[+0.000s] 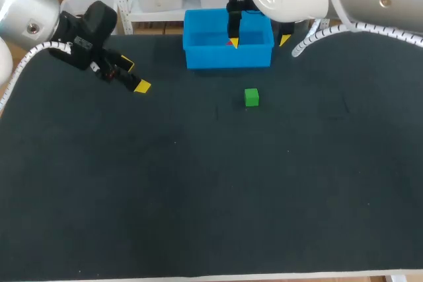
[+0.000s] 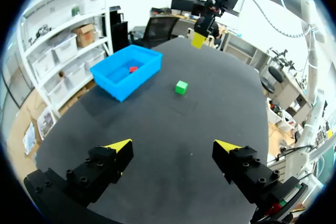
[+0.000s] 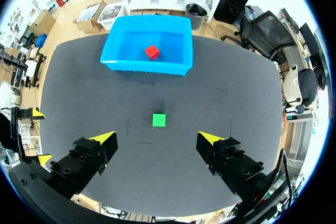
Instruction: Use the left arm to pick the red cube and place it into the blue plastic box first, then use the right arm to grasp the green cube and put it into the same blue plastic box after the first action is fully finished.
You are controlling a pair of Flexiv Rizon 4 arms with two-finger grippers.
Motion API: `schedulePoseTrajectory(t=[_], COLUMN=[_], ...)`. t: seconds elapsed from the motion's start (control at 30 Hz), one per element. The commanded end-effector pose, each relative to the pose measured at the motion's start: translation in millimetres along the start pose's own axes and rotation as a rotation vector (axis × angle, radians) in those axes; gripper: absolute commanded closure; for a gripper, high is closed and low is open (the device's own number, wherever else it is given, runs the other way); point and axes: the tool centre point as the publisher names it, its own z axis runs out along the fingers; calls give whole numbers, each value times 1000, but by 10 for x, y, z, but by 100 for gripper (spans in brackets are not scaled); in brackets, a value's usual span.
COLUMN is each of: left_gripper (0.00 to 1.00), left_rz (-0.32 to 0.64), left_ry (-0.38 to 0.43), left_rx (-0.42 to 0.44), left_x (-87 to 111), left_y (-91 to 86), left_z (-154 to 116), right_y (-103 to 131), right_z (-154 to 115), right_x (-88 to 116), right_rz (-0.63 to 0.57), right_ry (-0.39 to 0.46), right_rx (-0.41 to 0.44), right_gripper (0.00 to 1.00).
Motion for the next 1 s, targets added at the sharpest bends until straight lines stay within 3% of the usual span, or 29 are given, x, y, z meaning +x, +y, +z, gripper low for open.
schedulePoseTrajectory(t=[0.03,0.57,1.0], left_gripper=[0,0,0], left_rz=[3,3,3], left_ry=[-5,-5,-5], left_rx=[2,2,2], left_x=[13,13,13], left_y=[7,7,7], left_z=[2,2,2], right_y=[-13,12,-19], right_z=[55,379,634], right_x=[4,-35,30], right_rz=[5,8,21], right_ry=[11,91,59], right_rx=[-4,49,77], right_gripper=[0,0,0])
